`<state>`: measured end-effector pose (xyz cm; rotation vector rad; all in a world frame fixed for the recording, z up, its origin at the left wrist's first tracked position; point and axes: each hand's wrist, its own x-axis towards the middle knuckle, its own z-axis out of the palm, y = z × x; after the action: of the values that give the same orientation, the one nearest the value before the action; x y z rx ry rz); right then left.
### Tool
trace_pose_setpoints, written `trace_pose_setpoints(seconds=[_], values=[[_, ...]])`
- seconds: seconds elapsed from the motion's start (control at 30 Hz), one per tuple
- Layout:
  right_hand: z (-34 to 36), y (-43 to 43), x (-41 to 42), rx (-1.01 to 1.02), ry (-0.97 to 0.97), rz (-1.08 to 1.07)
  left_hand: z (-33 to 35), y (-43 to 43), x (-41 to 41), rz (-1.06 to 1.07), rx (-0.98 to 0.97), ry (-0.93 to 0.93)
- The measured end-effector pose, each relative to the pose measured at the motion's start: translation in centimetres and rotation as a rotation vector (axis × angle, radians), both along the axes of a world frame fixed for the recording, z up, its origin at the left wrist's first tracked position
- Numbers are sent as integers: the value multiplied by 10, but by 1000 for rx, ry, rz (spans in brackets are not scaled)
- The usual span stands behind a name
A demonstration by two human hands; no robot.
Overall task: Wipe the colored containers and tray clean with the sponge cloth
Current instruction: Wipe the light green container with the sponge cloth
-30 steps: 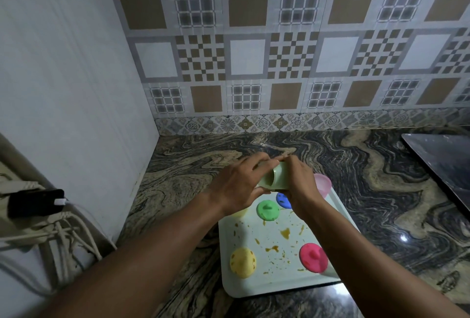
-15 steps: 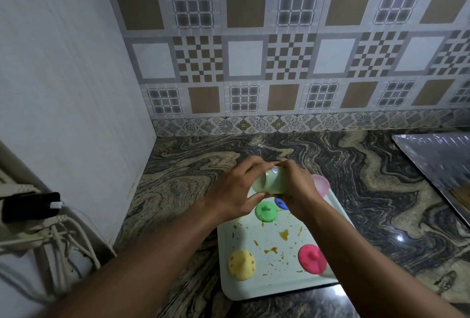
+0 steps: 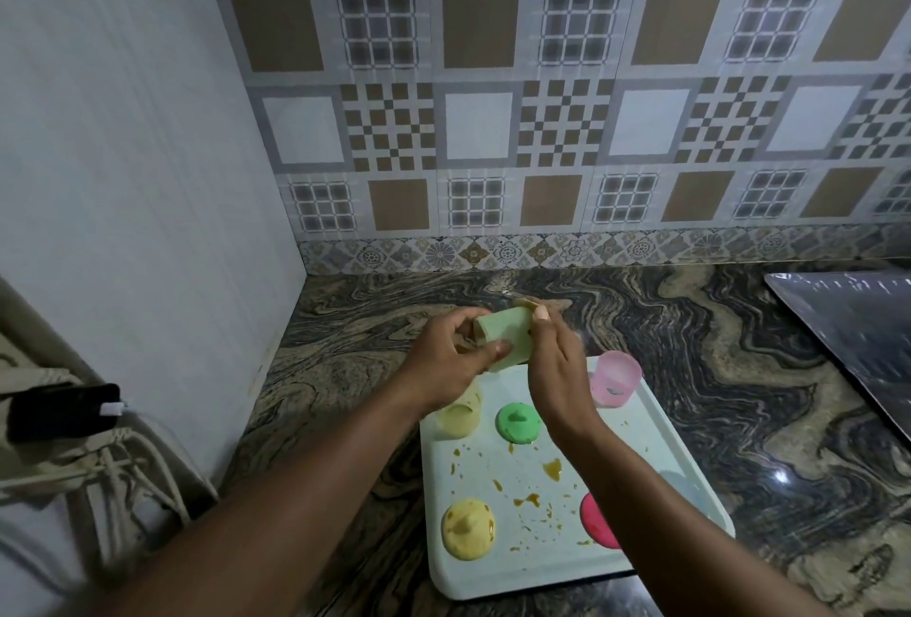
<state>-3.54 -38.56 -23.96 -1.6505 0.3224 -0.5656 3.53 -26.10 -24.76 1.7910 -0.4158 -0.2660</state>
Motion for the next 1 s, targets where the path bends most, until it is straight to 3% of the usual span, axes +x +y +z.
trace_pose_setpoints(seconds=[0.17,0.27,0.33,0.4,0.5,0.57,0.77,0.9,1.0], values=[[9,-6,11,190,172,-38,2,-6,-9,-5,211,-445],[8,-19,16,455,271,-46,-2,-5,-11,-111,436,-793],[7,-29,17,590,346,-30,-1,-2,-9,-173,559,-858],[6,-35,19,615,397,-3,-2,-3,-9,-181,522,-756],[9,-38,26,634,401,17,-1,-15,-14,-31,367,-445],[11,-36,28,612,391,43,0,-20,-13,29,330,-349],[14,-51,38,606,467,147,9,-16,1,-108,432,-533],[17,-70,57,649,522,281,16,-18,6,34,262,-340],[13,-70,66,745,487,380,20,-20,7,29,246,-310]])
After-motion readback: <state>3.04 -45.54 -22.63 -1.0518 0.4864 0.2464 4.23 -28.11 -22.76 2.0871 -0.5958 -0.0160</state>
